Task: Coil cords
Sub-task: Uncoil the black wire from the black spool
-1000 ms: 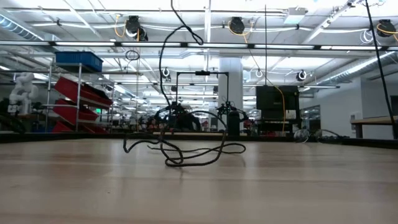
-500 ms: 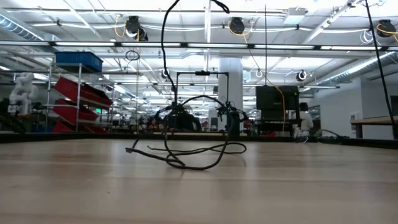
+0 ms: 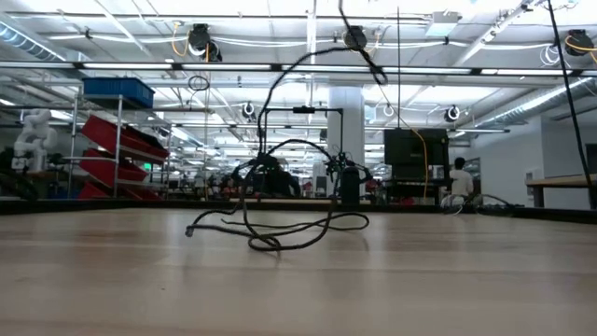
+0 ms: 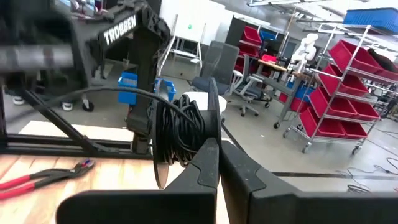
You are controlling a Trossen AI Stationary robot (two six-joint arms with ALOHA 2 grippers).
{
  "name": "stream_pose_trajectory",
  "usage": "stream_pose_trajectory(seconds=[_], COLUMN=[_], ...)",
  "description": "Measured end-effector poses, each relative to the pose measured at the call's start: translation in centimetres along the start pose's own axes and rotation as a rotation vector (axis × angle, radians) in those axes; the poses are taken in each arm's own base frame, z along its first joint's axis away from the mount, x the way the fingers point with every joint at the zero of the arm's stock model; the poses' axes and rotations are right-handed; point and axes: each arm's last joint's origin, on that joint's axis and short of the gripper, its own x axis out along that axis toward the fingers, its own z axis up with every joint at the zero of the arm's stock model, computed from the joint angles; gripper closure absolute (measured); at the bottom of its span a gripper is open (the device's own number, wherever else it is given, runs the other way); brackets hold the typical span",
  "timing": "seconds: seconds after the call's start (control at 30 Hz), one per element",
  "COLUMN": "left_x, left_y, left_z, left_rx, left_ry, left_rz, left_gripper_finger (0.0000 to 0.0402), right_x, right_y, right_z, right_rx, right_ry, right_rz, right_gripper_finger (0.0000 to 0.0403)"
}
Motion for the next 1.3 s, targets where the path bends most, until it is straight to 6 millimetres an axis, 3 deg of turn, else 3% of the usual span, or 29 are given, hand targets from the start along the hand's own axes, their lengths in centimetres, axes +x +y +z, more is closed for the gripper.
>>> stream_pose_trajectory(seconds=[0.37,0.7,1.3], left_x=[2.1,2.2,1.0], left_y=[1.7,2.5,4.2], left_z=[-4.4,-5.8,-7.9], left_rx=[-0.02,-0.003,0.167], left_ry=[0.184,0.297,0.591], left_rz=[-0.047,-0.027,0.196], left_gripper_finger=[0.04,0.04,0.04], right_x=[-2.7,-4.8,-7.8], right_y=[-0.1,0.0,-0.5], right_z=[2.2,3.5,5.0], right_rx=[0.049,0.083,0.117], right_ry=[-0.085,-0.141,-0.197], right_rz=[0.059,0.111,0.188], right_gripper_finger=[0.0403,0.0403,0.0403])
